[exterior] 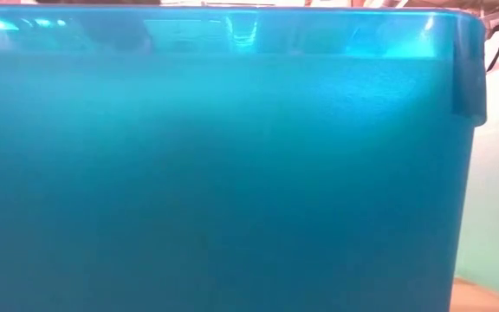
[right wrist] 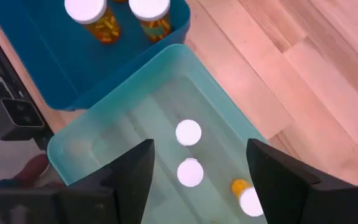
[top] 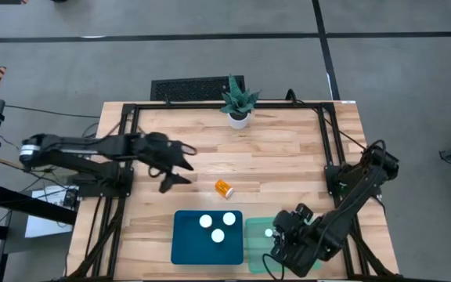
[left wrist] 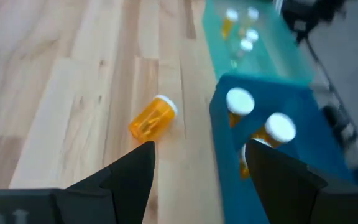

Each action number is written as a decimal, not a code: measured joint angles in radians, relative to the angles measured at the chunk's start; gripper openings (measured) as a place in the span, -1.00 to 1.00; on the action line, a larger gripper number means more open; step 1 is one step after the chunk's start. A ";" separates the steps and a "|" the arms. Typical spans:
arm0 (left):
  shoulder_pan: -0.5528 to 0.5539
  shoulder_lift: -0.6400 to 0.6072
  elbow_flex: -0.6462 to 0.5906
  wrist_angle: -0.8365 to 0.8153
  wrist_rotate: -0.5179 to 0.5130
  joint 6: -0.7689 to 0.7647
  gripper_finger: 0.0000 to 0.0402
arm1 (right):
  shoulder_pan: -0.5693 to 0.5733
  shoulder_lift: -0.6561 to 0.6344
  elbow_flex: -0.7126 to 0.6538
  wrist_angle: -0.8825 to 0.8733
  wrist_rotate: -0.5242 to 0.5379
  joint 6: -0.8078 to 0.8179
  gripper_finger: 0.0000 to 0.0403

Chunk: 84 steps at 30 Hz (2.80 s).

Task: Pick and place medicine bottles into bin by pill shape (circle, oval)
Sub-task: Put the large orange pill bottle into the blue bin

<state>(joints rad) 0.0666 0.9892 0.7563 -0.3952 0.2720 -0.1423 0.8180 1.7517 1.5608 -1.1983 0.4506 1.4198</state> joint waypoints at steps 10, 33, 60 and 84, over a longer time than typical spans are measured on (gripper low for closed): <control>0.000 0.422 0.286 -0.097 0.046 0.372 0.21 | -0.006 0.001 0.000 0.003 -0.002 -0.034 0.32; -0.025 0.936 0.584 -0.295 -0.080 0.747 0.50 | 0.021 0.002 0.000 0.001 -0.007 -0.033 0.32; -0.021 1.025 0.586 -0.236 -0.120 0.743 -0.15 | 0.018 0.002 0.000 -0.005 -0.004 -0.038 0.32; -0.023 0.622 0.583 -0.298 0.065 0.397 -0.08 | -0.133 -0.129 0.000 0.234 0.348 -0.416 0.32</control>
<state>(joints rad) 0.0440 1.6116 1.3388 -0.6935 0.3365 0.2550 0.6850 1.6226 1.5608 -0.9645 0.7985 1.0035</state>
